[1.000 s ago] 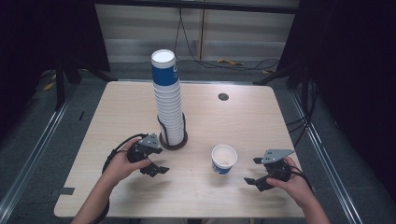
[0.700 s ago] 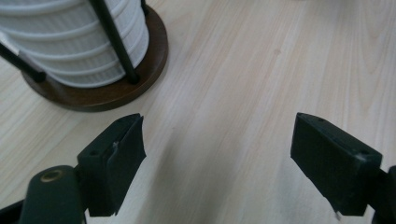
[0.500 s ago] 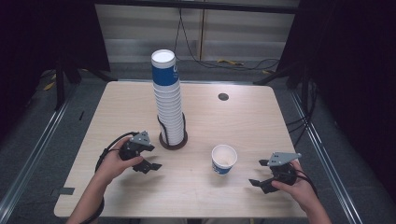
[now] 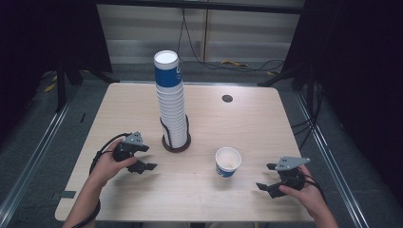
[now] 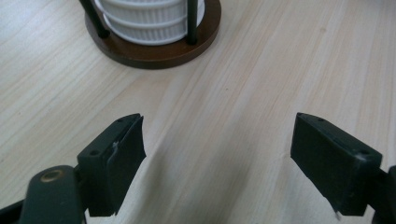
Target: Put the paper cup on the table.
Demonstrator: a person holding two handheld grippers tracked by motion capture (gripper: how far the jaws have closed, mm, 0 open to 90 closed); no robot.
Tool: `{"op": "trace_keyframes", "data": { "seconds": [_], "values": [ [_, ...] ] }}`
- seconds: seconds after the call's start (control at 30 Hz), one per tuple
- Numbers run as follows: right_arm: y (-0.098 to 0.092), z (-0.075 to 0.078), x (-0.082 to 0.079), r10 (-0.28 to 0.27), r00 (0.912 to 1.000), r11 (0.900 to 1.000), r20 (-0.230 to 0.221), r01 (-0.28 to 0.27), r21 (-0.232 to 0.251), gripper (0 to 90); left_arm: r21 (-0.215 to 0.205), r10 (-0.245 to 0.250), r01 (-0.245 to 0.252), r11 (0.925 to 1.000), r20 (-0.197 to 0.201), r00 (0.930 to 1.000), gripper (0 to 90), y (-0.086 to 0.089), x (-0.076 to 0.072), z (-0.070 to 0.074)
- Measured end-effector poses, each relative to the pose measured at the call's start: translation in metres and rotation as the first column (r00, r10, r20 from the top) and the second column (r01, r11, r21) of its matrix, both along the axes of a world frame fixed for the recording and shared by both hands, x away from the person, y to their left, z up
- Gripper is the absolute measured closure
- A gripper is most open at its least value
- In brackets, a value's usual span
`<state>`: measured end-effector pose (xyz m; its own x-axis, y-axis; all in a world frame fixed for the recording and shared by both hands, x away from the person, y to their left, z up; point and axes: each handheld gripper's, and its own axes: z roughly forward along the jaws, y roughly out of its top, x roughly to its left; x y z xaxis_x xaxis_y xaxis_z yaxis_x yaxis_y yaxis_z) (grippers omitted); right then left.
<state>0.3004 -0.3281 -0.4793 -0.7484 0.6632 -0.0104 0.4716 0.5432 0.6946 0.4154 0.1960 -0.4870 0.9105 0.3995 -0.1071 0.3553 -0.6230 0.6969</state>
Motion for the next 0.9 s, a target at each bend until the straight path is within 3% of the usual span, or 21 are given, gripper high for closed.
{"op": "trace_keyframes", "data": {
  "seconds": [0.43,0.7,0.9],
  "values": [
    [-0.012,-0.008,-0.001,-0.040,0.9992,0.999,0.003,0.040,-0.018,13.3,0.016,0.065,-0.066,0.9977,0.024,0.9976,17.5,0.022,0.006,-0.012],
    [-0.016,-0.014,0.000,-0.054,0.9986,0.998,0.003,0.054,-0.026,13.2,0.043,0.074,-0.075,0.9962,0.037,0.9966,17.6,0.029,0.008,-0.016],
    [-0.020,-0.016,0.000,-0.071,0.9975,0.997,0.003,0.071,-0.014,12.4,0.035,0.088,-0.089,0.9954,0.049,0.9950,17.2,0.032,0.009,-0.021]
  ]
}}
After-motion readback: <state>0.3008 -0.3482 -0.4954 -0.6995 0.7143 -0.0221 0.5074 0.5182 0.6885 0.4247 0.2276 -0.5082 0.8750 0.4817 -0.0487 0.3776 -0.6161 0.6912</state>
